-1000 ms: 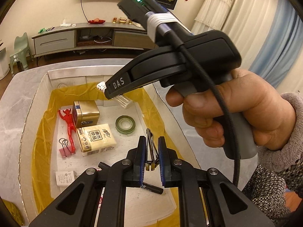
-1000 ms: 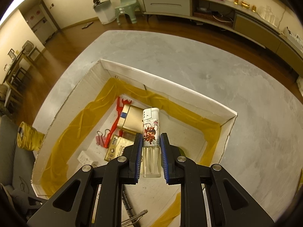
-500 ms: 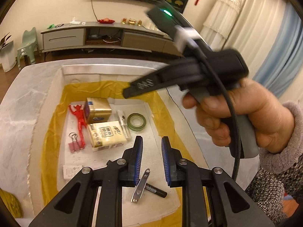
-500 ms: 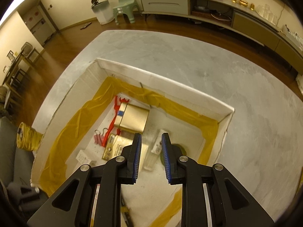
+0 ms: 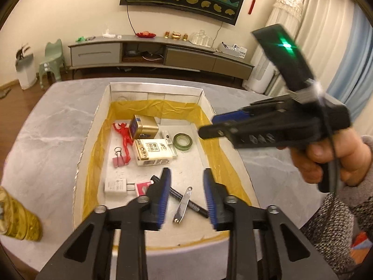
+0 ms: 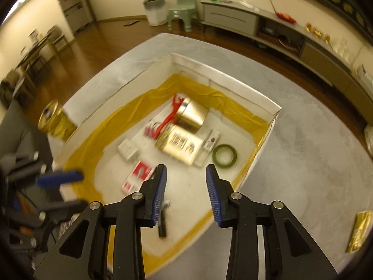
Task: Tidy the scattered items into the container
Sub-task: 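Withdraw both open tools up from the box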
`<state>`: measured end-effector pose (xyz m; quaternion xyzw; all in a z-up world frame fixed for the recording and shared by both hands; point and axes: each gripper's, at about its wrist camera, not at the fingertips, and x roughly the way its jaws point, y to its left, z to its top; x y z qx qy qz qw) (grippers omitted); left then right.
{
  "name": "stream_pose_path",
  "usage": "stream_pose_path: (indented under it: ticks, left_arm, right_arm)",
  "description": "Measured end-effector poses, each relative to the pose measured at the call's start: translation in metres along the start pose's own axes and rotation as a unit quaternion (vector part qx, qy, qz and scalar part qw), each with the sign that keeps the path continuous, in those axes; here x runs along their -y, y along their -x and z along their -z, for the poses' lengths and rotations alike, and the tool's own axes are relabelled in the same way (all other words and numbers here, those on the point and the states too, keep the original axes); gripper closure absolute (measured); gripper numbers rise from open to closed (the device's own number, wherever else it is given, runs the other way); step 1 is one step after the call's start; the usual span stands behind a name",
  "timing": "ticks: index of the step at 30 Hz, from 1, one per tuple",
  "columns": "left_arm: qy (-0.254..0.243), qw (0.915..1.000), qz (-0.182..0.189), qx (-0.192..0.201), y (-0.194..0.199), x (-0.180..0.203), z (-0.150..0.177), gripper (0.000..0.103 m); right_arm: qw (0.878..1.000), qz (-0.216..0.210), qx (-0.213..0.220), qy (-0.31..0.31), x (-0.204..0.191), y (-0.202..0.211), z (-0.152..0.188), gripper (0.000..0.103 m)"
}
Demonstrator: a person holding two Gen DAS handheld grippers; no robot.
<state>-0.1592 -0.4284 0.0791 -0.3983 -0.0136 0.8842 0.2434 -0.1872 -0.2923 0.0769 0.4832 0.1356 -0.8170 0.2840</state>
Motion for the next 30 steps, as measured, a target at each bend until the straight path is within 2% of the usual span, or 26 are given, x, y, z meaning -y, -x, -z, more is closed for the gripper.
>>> stream_pose_path:
  ticks: [5, 8, 16, 22, 30]
  left_arm:
    - [-0.013, 0.9997, -0.018, 0.004, 0.013, 0.016, 0.011, 0.063]
    - [-0.011, 0.9996, -0.024, 0.002, 0.017, 0.022, 0.018, 0.063]
    - [-0.01, 0.9992, -0.038, -0.004, 0.025, 0.035, 0.032, 0.063]
    - [-0.006, 0.9991, -0.042, 0.0, 0.03, 0.042, 0.036, 0.063]
    - [-0.005, 0.999, -0.045, 0.0, 0.033, 0.045, 0.039, 0.063]
  right_arm:
    - [0.998, 0.022, 0.0, 0.061, -0.031, 0.021, 0.032, 0.063]
    - [0.997, 0.036, -0.002, 0.073, -0.041, 0.026, 0.049, 0.063]
    - [0.999, 0.007, -0.023, 0.048, -0.041, 0.032, 0.08, 0.063]
    - [0.999, -0.014, -0.032, 0.025, -0.041, 0.036, 0.089, 0.063]
    - [0.999, -0.006, -0.01, 0.04, -0.055, 0.049, 0.091, 0.063]
